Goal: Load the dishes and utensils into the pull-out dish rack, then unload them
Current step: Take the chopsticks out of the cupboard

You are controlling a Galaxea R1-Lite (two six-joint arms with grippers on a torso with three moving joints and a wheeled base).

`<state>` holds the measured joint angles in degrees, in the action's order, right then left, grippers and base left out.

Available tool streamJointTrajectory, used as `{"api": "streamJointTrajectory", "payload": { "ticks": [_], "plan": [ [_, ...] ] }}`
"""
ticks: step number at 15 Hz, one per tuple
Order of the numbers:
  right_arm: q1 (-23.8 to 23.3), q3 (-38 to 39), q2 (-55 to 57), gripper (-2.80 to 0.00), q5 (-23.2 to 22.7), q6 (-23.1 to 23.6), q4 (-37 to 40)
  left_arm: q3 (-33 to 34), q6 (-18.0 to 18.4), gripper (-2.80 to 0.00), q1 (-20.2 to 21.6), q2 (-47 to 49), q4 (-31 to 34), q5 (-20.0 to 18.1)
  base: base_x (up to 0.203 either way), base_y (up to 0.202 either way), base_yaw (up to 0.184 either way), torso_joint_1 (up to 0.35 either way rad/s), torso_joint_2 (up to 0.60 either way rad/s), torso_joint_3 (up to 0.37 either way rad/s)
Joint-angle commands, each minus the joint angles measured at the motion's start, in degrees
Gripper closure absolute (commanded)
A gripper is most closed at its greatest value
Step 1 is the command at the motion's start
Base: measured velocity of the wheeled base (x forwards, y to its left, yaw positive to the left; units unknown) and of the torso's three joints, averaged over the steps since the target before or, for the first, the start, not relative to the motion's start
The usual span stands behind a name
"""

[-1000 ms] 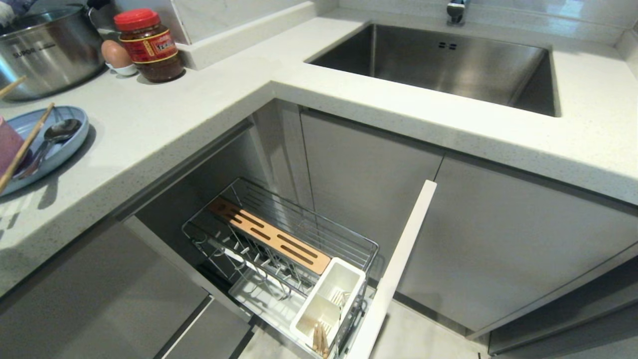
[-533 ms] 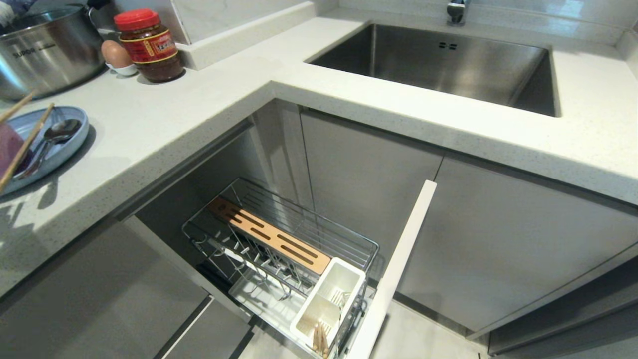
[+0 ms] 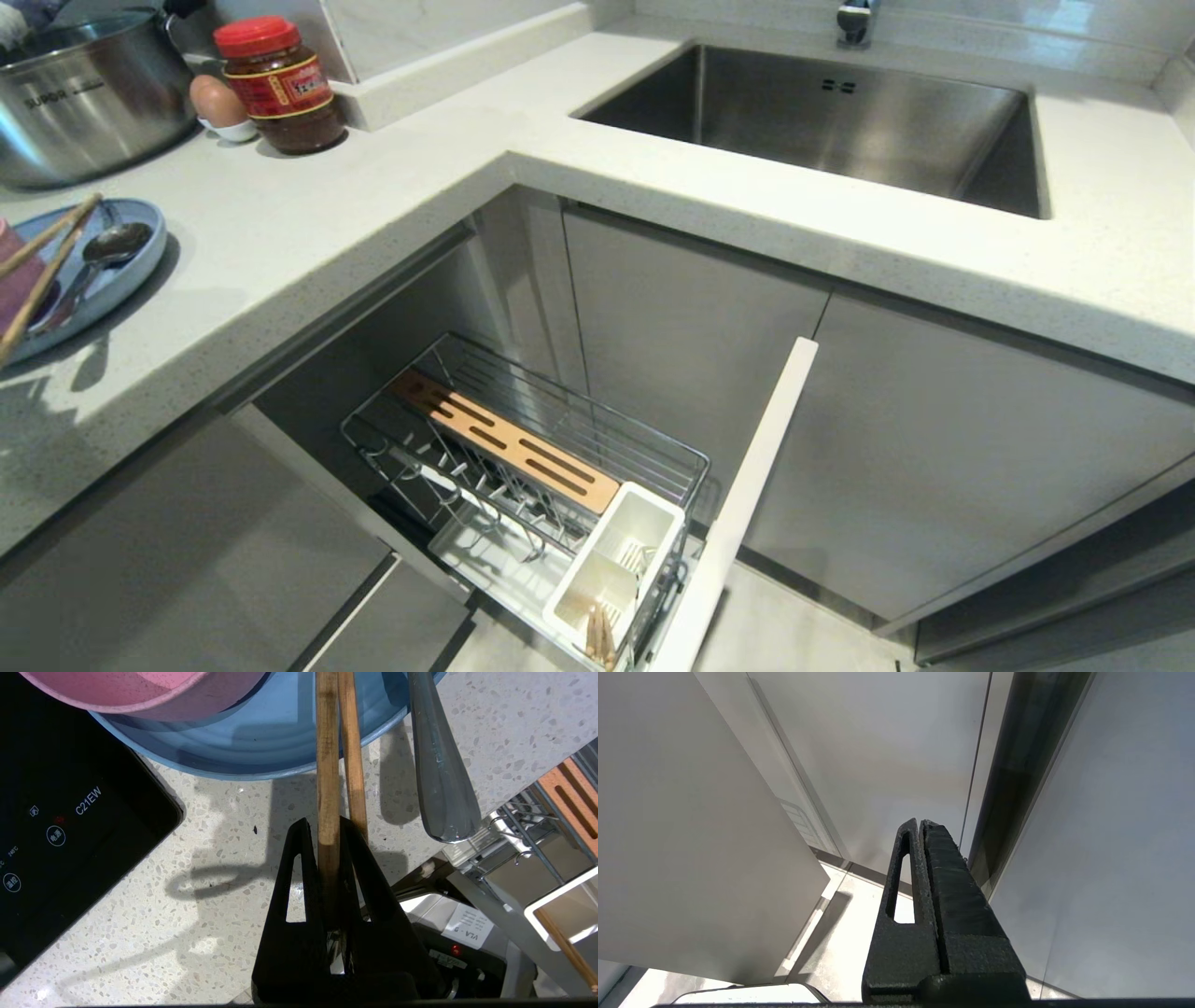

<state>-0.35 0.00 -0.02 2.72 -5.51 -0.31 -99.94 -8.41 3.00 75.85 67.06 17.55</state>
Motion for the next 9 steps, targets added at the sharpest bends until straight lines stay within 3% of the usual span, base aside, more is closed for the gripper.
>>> {"api": "streamJointTrajectory", "payload": {
  "ticks": [1,9],
  "plan": [
    [0.0,0.0,-0.2,0.00,0.0,0.0,0.0,0.5,0.3,0.00,0.3,0.3,0.4,0.1,0.000,0.000,0.000,0.000,0.00,0.000],
    [0.0,0.0,-0.2,0.00,0.0,0.0,0.0,1.0,0.5,0.00,1.0,0.5,0.1,1.3,0.000,0.000,0.000,0.000,0.00,0.000]
  ]
}}
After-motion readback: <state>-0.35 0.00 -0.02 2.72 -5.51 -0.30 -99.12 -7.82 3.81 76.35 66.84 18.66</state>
